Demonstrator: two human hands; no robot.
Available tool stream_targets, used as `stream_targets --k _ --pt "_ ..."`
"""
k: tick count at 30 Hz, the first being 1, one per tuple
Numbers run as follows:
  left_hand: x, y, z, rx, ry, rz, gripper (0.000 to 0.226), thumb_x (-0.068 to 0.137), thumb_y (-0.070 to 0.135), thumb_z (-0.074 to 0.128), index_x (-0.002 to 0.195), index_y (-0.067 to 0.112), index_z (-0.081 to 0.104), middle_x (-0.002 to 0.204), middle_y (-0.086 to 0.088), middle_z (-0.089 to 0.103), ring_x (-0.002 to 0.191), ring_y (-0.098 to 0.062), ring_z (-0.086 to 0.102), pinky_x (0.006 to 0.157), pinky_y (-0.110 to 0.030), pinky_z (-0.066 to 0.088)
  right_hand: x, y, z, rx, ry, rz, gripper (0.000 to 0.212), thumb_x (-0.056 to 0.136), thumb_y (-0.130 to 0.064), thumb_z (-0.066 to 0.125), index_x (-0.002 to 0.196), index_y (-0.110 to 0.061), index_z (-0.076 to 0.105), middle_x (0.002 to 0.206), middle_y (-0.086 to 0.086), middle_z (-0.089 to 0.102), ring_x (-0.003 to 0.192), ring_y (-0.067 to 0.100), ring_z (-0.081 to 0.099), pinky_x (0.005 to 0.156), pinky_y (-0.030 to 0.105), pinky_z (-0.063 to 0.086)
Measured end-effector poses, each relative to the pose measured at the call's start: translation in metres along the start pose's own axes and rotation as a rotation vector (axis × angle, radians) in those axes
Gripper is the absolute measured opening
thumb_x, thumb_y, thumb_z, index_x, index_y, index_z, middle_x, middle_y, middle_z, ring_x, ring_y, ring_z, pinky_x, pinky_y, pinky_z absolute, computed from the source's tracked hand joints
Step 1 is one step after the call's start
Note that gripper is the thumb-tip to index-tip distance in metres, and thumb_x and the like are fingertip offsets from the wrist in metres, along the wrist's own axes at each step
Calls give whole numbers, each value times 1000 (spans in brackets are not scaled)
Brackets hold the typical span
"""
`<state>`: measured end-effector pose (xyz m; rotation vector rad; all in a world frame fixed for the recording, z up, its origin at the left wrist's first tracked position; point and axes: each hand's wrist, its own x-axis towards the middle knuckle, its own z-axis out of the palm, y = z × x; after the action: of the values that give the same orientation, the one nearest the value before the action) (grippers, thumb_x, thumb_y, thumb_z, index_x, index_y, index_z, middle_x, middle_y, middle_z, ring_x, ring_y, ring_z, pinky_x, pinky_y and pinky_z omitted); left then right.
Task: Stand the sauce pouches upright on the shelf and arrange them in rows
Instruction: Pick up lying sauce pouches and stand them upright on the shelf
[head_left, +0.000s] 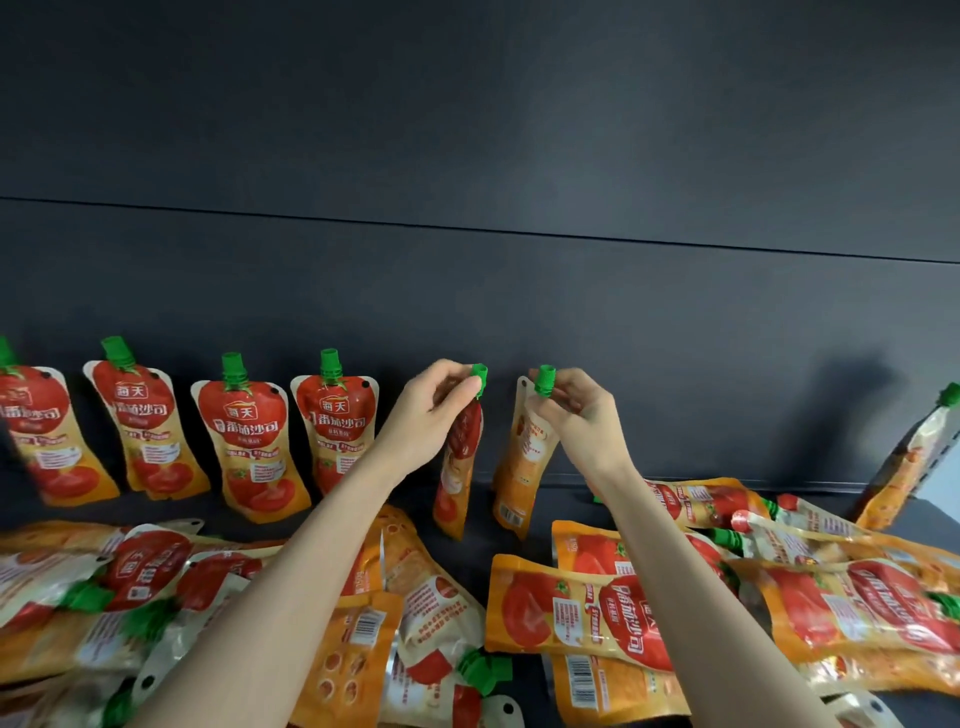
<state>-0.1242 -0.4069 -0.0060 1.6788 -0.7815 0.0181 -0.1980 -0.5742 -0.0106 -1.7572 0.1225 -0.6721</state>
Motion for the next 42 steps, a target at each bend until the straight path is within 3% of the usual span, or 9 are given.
stream_targets --k 7,12,17,20,23,30,33,38,42 --pt "-2 -10 0 120 74 29 27 94 30 50 116 16 54 111 2 56 103 -7 55 77 -6 43 -5 -6 10 66 -151 57 25 95 -14 49 116 -17 62 110 -4 65 102 4 59 82 13 47" --pt "-3 -16 2 131 108 3 34 91 31 53 122 17 53 120 -2 49 109 -12 51 80 -17 47 -1 -6 10 107 -51 49 15 88 -16 62 101 -15 70 115 0 66 103 11 63 81 17 49" --pt "-5 -18 4 82 151 25 32 90 34 55 119 21 52 115 0 58 108 -14 56 83 -29 53 2 -6 10 79 39 26 8 82 -18 71 85 -14 64 86 -6 68 74 1 65 62 15 51" --pt "-7 -16 3 55 142 7 29 87 31 61 114 26 52 106 11 60 102 -6 57 78 -19 52 0 -3 11 -19 96 -12 22 79 -25 73 88 -11 59 75 -4 63 65 3 62 59 18 52" --pt "-12 -20 0 -7 101 -90 42 81 23 70 115 28 46 103 14 59 94 -2 59 66 -10 50 0 1 3 -45 94 -12 22 77 -27 74 88 -17 58 80 -5 63 73 8 61 64 23 53" --pt "-19 -32 -2 50 117 -140 42 79 18 72 114 18 49 108 2 60 96 -8 58 73 -14 47 -7 15 -19 -175 -152 112 36 73 -11 77 100 -16 54 103 7 68 93 18 66 84 38 56" --pt "-19 -34 -2 47 100 -171 49 79 19 72 123 16 48 114 1 60 104 -11 57 80 -20 49 -6 26 -25 -218 -19 83 33 71 -11 80 92 -17 55 101 7 69 94 22 67 83 46 56" --pt "-27 -39 -3 66 -32 -297 52 80 20 71 127 19 48 123 1 58 117 -15 52 101 -40 44 -12 36 -25 -197 -10 105 46 76 -11 76 115 -15 52 113 6 65 103 20 63 88 40 54" --pt "-28 -36 -2 46 -44 -276 50 81 18 71 125 19 49 119 3 58 112 -11 52 97 -34 44 -14 40 -25 -192 -93 125 44 79 -4 72 117 -15 53 107 2 65 97 12 63 88 32 53"
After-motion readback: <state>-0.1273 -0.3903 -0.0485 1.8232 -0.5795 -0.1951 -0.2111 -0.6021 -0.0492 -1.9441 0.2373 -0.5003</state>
